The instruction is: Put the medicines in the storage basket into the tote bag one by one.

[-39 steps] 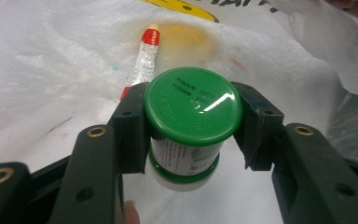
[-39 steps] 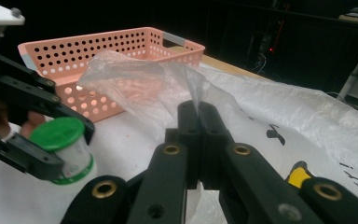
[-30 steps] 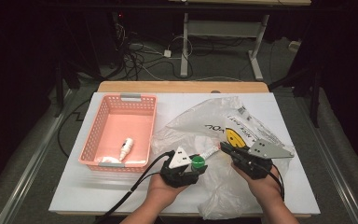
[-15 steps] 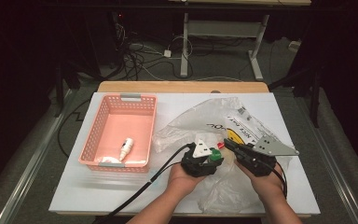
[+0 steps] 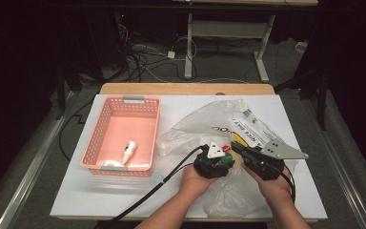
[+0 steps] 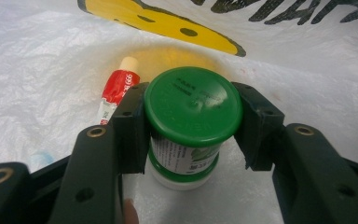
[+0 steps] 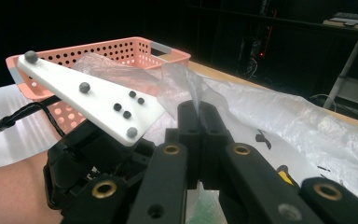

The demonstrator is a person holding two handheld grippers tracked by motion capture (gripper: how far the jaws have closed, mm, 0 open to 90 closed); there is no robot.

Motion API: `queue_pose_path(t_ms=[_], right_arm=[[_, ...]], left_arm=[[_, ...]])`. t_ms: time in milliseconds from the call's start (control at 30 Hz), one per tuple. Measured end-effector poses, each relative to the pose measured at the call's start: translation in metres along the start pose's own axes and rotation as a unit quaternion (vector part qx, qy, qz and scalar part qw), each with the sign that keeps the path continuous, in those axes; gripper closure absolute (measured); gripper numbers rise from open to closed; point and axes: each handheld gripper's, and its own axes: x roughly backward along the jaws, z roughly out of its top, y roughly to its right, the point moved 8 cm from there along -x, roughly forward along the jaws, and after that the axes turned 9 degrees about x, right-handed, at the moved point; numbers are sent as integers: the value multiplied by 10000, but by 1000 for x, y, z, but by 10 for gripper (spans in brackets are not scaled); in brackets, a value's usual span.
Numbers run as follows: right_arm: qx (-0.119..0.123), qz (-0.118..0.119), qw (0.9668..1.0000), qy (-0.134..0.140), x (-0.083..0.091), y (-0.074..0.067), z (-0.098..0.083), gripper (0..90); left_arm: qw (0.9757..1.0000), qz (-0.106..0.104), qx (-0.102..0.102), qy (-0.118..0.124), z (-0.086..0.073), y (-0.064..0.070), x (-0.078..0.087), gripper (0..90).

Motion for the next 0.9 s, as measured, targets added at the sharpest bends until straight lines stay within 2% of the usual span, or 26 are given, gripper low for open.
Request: queue_pose_path(t_ms=[200, 333, 400, 467, 567, 633, 767, 900], right_arm=[[17, 6, 10000, -8, 0, -1, 0, 900], [7, 9, 10000, -18, 0, 0, -1, 900], [6, 9, 10000, -36, 0, 0, -2, 900], [8, 8, 10000, -38, 0, 0, -2, 900], [11, 6, 10000, -39, 0, -1, -2, 900], [17, 1, 10000, -41, 0, -1, -2, 900], [19, -7, 10000, -29, 1, -1, -1, 900], [17, -13, 10000, -30, 1, -1, -1, 900]], left_arm=[[10000, -32, 1, -28, 0, 0, 0, 482], [9999, -35, -52, -128, -1, 0, 5, 381], [9999, -53, -43, -125, 0, 1, 10, 320], [9999, -100, -63, -119, -1, 2, 16, 318], [9998, -208, 14, -64, -2, 4, 24, 317], [9996, -268, 66, -75, -4, 4, 28, 276], [9996, -258, 26, -83, -9, 4, 39, 251], [9995, -268, 68, -152, -16, 2, 47, 171]])
